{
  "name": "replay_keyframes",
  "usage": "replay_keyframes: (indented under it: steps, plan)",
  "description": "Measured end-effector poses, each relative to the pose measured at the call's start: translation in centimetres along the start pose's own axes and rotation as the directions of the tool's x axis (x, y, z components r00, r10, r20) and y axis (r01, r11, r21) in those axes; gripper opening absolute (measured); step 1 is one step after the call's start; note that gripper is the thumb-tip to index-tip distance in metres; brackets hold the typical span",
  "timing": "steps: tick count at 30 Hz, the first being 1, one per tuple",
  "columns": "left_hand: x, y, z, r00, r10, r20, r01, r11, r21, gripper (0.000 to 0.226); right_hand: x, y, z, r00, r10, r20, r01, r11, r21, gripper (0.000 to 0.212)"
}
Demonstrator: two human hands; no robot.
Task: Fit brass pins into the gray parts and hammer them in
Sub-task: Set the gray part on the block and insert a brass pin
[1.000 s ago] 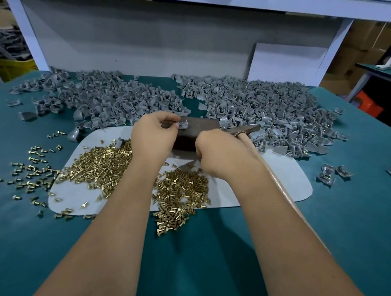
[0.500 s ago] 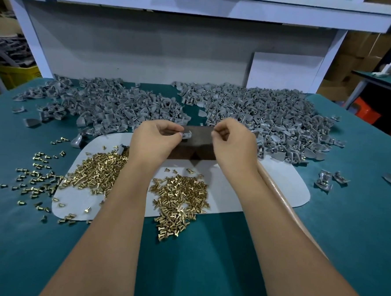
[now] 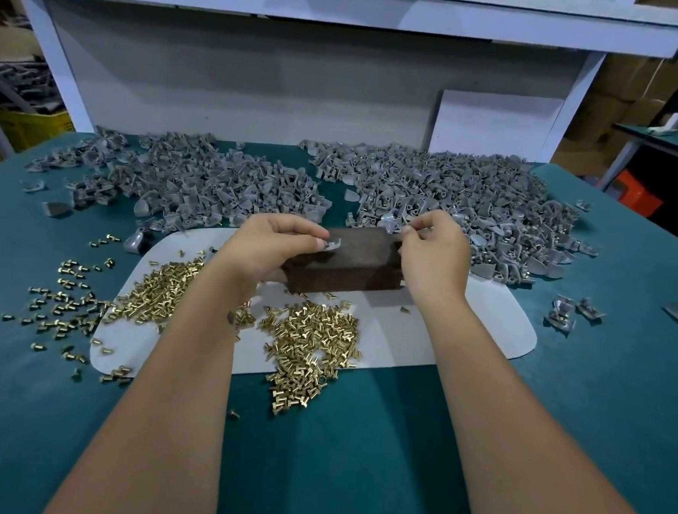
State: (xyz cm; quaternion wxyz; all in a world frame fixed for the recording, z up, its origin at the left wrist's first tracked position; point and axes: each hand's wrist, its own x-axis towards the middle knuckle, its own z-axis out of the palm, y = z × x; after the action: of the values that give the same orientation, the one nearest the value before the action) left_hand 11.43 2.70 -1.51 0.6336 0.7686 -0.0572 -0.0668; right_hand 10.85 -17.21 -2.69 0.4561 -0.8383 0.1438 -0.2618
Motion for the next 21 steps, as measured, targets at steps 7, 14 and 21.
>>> replay_keyframes:
  steps: [7,14,21]
  plan:
    - [0.1,0.1,-1.3,0.988,0.041,-0.151,-0.028,0.996,0.090,0.018,0.5,0.3,-0.5,0.996,-0.016,-0.087,0.015,1.000,-0.013,0.006]
    - [0.3,0.5,1.7,0.924,0.234,-0.303,-0.230,0.972,0.050,0.016,0.8,-0.4,-0.9,0.998,0.013,-0.056,-0.006,0.992,0.125,0.018]
    - [0.2,0.2,4.9,0.883,0.373,-0.284,-0.217,0.863,0.457,0.025,0.4,-0.9,-0.9,0.987,-0.008,0.163,0.015,0.999,-0.040,0.011]
